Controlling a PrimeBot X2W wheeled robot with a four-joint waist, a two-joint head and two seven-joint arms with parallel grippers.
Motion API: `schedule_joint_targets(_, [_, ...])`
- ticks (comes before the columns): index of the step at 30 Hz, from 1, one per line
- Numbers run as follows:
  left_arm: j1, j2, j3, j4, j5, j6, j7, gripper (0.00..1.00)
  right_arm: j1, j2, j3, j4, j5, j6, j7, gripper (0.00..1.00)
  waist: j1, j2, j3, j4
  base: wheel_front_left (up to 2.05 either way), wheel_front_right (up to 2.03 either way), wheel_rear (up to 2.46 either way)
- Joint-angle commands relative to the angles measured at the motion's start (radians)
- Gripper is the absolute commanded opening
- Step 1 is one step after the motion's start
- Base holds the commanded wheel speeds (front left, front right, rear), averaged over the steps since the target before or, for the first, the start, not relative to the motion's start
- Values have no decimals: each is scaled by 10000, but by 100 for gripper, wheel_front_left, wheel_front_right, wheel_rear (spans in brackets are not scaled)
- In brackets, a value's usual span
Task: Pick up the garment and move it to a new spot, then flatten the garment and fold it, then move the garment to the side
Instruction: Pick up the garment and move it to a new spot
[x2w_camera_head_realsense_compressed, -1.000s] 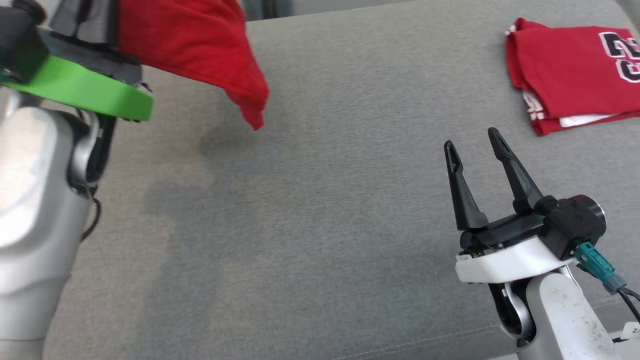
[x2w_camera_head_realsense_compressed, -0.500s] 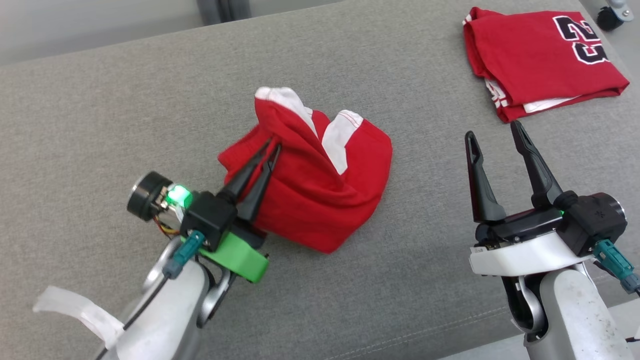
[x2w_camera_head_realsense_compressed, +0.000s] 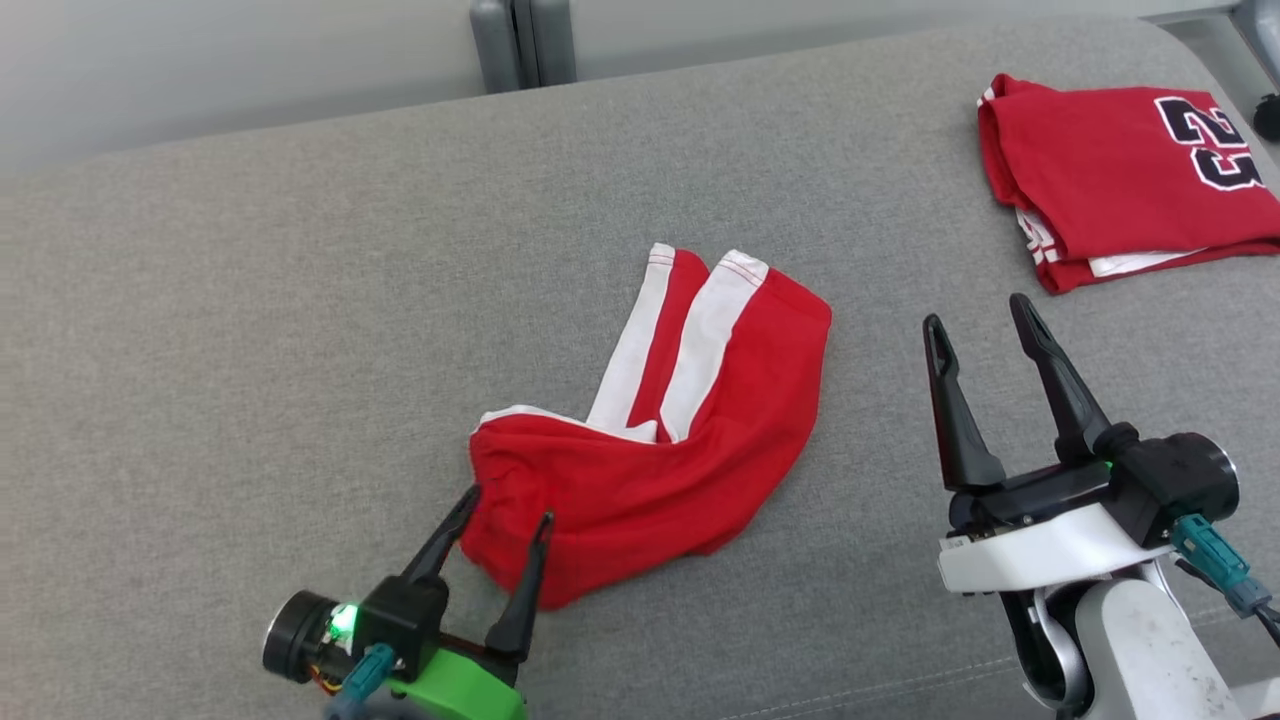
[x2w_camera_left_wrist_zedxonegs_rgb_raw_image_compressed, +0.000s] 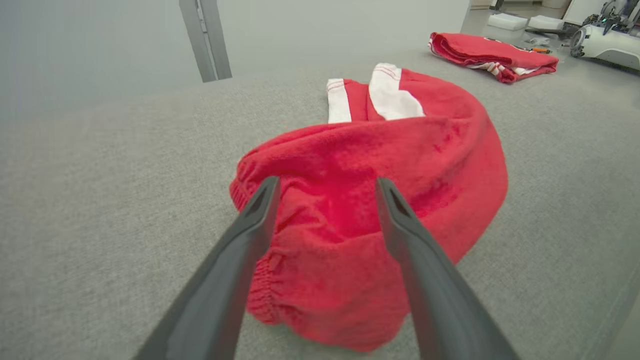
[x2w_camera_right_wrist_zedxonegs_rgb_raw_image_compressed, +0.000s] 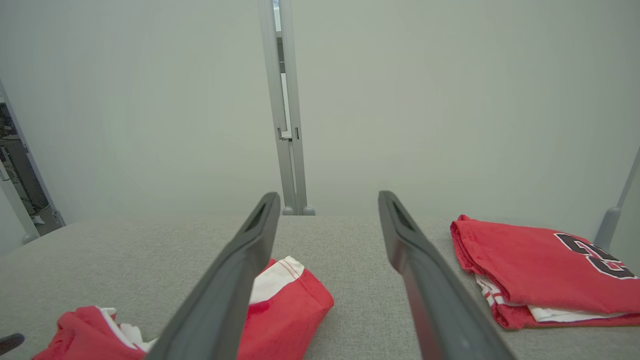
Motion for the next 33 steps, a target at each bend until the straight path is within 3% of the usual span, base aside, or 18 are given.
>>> schedule_joint_targets(1, [387, -67, 260, -300, 35, 162, -2, 100, 196, -41, -19, 31, 50, 3, 3, 100, 0, -1, -492, 266, 0, 0, 0])
schedule_joint_targets(9, [2124, -619, 2412, -2620, 70, 1027, 0, 100, 909, 59, 43, 188, 136, 3, 4, 100, 0, -1, -1505, 587, 0, 0, 0])
schedule_joint_targets(19, [3182, -1035, 3740, -3546, 244, 1073, -1, 100, 1705, 295, -44, 340, 261, 3, 4, 100, 0, -1, -2313, 736, 0, 0, 0])
schedule_joint_targets(25, [3503, -1098, 3911, -3350, 341, 666, -1, 100, 2062, 335, 19, 611, 323, 3, 4, 100, 0, -1, -2414, 782, 0, 0, 0])
schedule_joint_targets(33, [3561, -1105, 3733, -2968, 172, 560, -1, 100, 2255, 293, 339, 876, 242, 3, 4, 100, 0, -1, -2418, 844, 0, 0, 0])
